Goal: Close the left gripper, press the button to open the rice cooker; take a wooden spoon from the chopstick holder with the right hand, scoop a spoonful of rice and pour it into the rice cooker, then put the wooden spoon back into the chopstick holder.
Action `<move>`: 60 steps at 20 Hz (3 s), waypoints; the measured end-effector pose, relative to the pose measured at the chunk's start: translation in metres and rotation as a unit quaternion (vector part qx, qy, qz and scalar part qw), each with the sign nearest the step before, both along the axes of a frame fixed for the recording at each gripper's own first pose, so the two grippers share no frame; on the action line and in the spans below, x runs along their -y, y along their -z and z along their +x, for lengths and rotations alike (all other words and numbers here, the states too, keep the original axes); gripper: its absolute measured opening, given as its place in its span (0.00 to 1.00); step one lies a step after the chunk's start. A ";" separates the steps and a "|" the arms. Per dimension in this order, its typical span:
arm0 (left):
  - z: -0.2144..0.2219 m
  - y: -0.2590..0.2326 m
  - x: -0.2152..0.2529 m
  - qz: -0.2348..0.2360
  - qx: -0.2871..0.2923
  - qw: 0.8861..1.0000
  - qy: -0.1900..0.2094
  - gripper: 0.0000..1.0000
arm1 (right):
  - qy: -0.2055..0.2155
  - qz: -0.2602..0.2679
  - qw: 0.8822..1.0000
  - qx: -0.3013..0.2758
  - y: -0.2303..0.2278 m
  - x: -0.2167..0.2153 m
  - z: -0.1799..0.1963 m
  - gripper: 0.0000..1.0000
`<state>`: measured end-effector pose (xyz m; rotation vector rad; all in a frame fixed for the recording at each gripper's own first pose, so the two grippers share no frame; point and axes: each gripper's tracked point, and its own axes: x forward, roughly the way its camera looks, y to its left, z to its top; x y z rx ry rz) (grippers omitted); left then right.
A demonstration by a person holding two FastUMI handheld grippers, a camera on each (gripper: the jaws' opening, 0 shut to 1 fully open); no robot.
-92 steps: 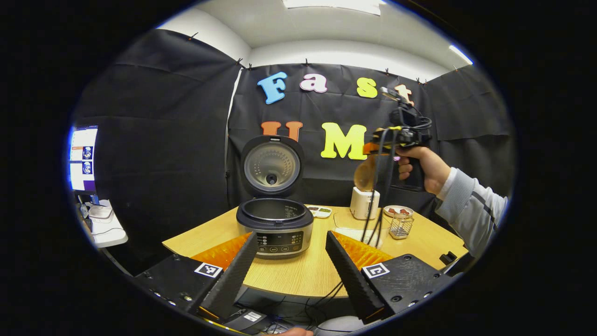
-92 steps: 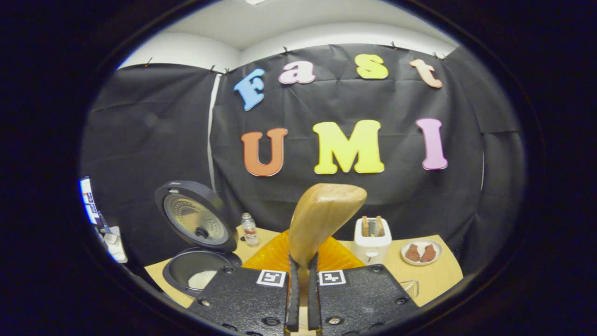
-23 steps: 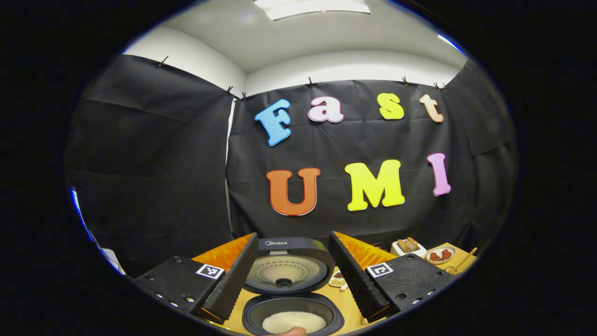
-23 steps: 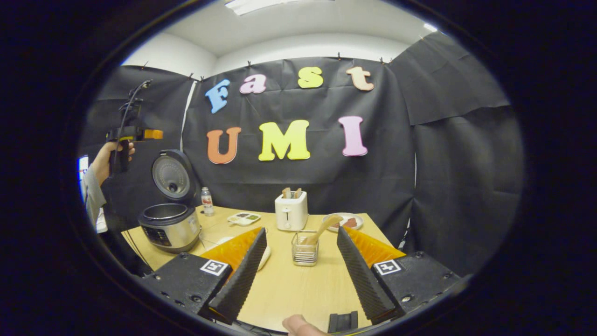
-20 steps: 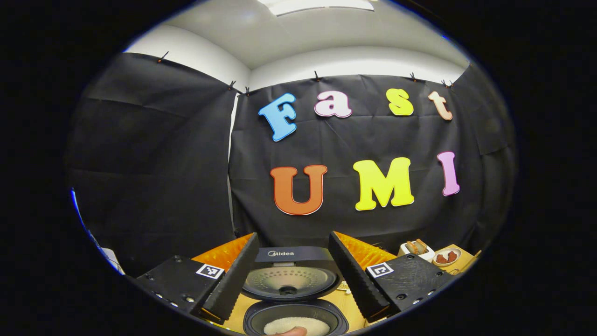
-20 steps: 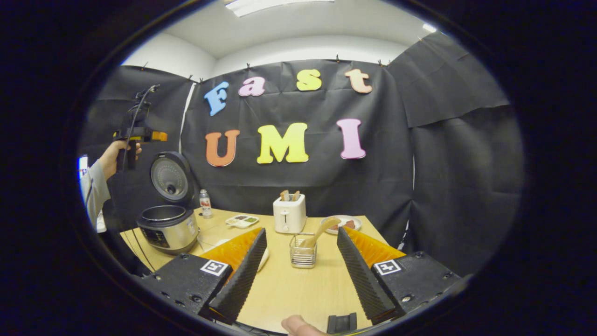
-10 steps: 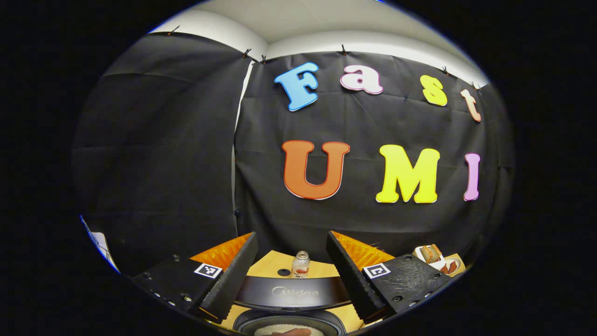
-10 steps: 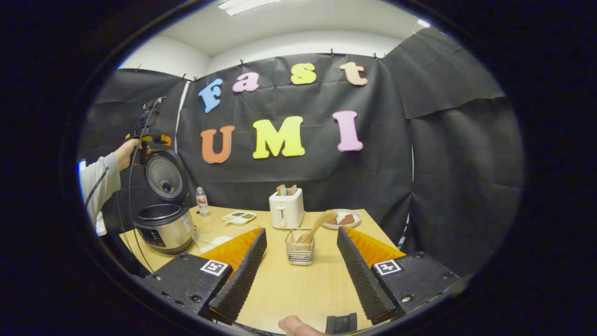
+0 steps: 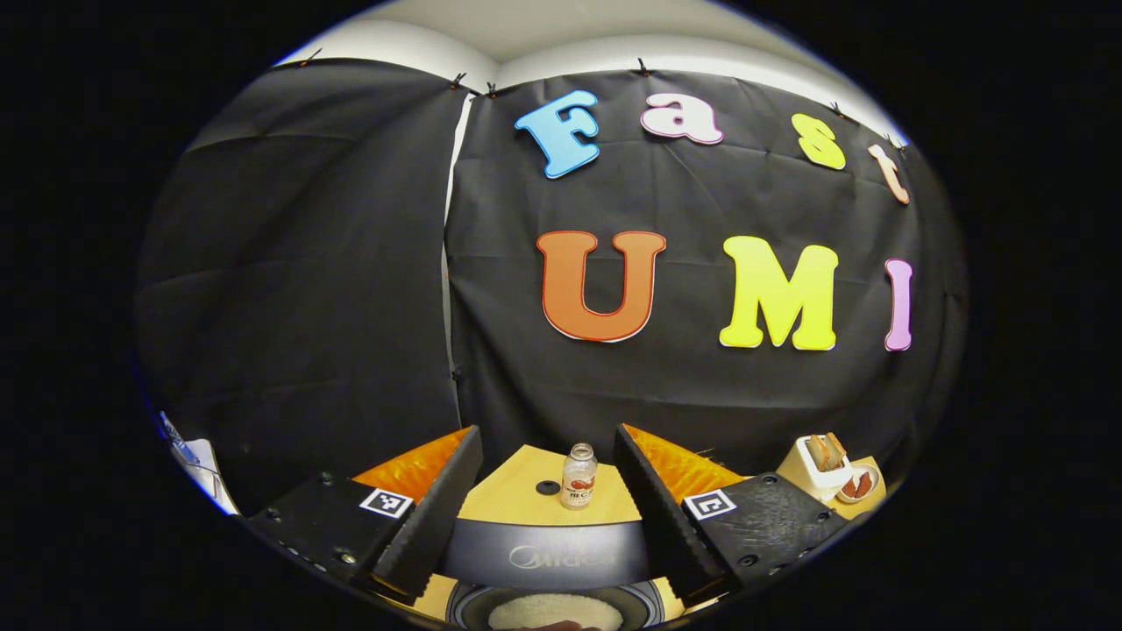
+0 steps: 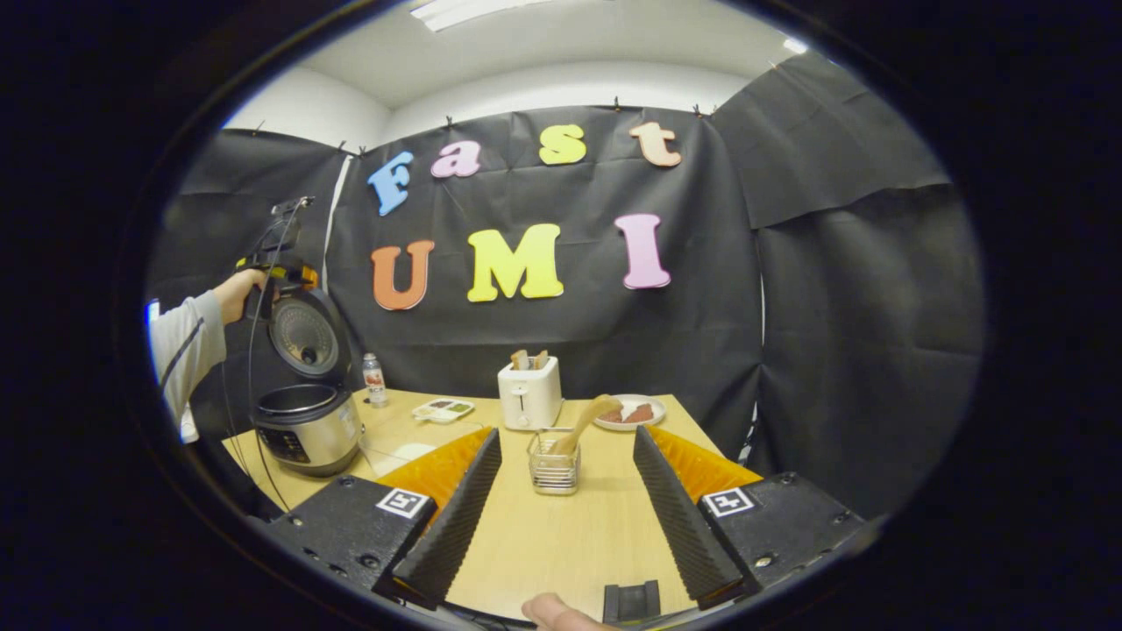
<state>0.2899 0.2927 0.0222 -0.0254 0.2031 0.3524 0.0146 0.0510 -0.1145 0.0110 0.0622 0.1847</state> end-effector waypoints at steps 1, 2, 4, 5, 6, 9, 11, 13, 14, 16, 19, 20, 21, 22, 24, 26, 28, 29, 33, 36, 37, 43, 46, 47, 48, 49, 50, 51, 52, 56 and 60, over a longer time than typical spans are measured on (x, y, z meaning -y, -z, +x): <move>-0.007 0.004 0.003 -0.002 -0.002 1.000 0.000 0.98 | -0.001 -0.001 1.000 0.000 -0.001 0.000 -0.005 0.95; -0.015 0.007 0.008 -0.003 -0.006 1.000 0.001 1.00 | -0.004 0.000 1.000 0.000 -0.001 -0.001 -0.010 0.95; -0.031 0.014 0.015 -0.003 -0.006 1.000 0.004 0.98 | -0.013 0.004 1.000 -0.002 0.000 -0.005 -0.022 0.95; -0.040 0.020 0.020 -0.003 -0.006 1.000 0.006 0.98 | -0.016 0.005 1.000 -0.002 -0.001 -0.005 -0.027 0.95; -0.048 0.025 0.022 -0.002 -0.006 1.000 0.006 0.98 | -0.016 0.006 1.000 -0.001 -0.001 -0.004 -0.031 0.95; -0.075 0.050 0.034 -0.009 -0.021 1.000 0.012 0.99 | -0.018 0.007 1.000 -0.002 -0.001 -0.005 -0.048 0.95; -0.088 0.062 0.043 -0.006 -0.019 1.000 0.021 0.99 | -0.023 0.008 1.000 -0.001 -0.001 -0.009 -0.057 0.98; -0.102 0.079 0.048 -0.006 -0.024 0.999 0.023 0.99 | -0.027 0.012 1.000 -0.002 0.003 -0.011 -0.066 0.95; -0.108 0.086 0.050 -0.008 -0.024 0.999 0.023 0.99 | -0.030 0.013 0.999 -0.004 0.005 -0.013 -0.071 0.95; -0.116 0.100 0.053 -0.012 -0.026 0.999 0.022 0.99 | -0.034 0.011 0.999 -0.003 0.009 -0.017 -0.079 0.95; -0.130 0.127 0.061 -0.006 -0.035 0.999 0.023 0.99 | -0.031 0.005 1.000 0.003 0.012 -0.018 -0.088 0.94; -0.134 0.136 0.062 -0.007 -0.039 0.999 0.025 0.99 | -0.032 0.003 0.999 0.003 0.014 -0.021 -0.090 0.98; -0.139 0.148 0.064 -0.010 -0.051 0.998 0.025 0.99 | -0.033 0.003 0.999 0.002 0.015 -0.024 -0.091 0.98; -0.141 0.152 0.064 -0.005 -0.049 0.998 0.027 0.99 | -0.034 0.003 0.999 0.002 0.015 -0.027 -0.092 0.95; -0.146 0.162 0.065 -0.001 -0.050 0.998 0.025 1.00 | -0.038 -0.004 0.999 0.001 0.017 -0.034 -0.092 0.98; -0.148 0.177 0.065 -0.010 -0.060 0.998 0.016 1.00 | -0.045 -0.009 0.999 -0.002 0.019 -0.043 -0.092 0.95; -0.150 0.177 0.067 0.011 -0.044 0.999 0.009 1.00 | -0.053 -0.012 0.999 -0.005 0.023 -0.052 -0.091 0.95; -0.151 0.182 0.067 0.009 -0.044 0.999 0.007 1.00 | -0.054 -0.013 0.998 -0.007 0.025 -0.054 -0.089 0.95; -0.154 0.183 0.067 0.022 -0.006 1.000 0.009 1.00 | -0.058 -0.016 0.998 -0.024 0.041 -0.063 -0.079 0.95; -0.157 0.187 0.066 0.023 0.009 1.000 0.007 1.00 | -0.063 -0.020 0.997 -0.032 0.050 -0.069 -0.073 0.95; -0.157 0.188 0.067 0.027 0.018 0.999 0.007 1.00 | -0.066 -0.020 0.997 -0.032 0.051 -0.072 -0.071 0.95; -0.158 0.184 0.069 0.028 0.033 0.999 -0.003 0.99 | -0.069 -0.013 0.997 -0.023 0.044 -0.077 -0.057 0.98; -0.166 0.174 0.078 0.013 0.022 1.000 0.007 0.98 | -0.065 -0.014 0.998 -0.019 0.035 -0.077 -0.045 0.95; -0.168 0.172 0.083 0.001 0.015 1.000 0.011 0.97 | -0.062 -0.014 0.998 -0.018 0.032 -0.076 -0.041 0.95; -0.172 0.168 0.084 -0.003 0.012 1.000 0.012 0.97 | -0.059 -0.013 0.998 -0.016 0.029 -0.076 -0.037 0.95; -0.175 0.161 0.086 -0.002 0.012 1.000 0.013 0.97 | -0.055 -0.012 0.998 -0.015 0.025 -0.074 -0.035 0.95; -0.179 0.150 0.092 0.001 0.021 1.000 0.019 0.97 | -0.052 -0.008 0.999 -0.011 0.020 -0.073 -0.031 0.98; -0.185 0.139 0.099 0.002 0.025 0.999 0.024 0.96 | -0.049 -0.008 0.999 -0.006 0.012 -0.071 -0.029 0.98; -0.190 0.131 0.104 0.005 0.027 0.999 0.026 0.96 | -0.044 -0.009 0.999 0.001 0.005 -0.068 -0.027 0.98; -0.218 0.098 0.133 0.022 0.039 0.998 0.045 0.95 | -0.031 -0.005 0.999 0.014 -0.021 -0.060 -0.021 0.95; -0.247 0.075 0.165 0.024 0.050 0.996 0.071 0.95 | -0.015 0.001 1.000 0.024 -0.043 -0.049 -0.021 0.98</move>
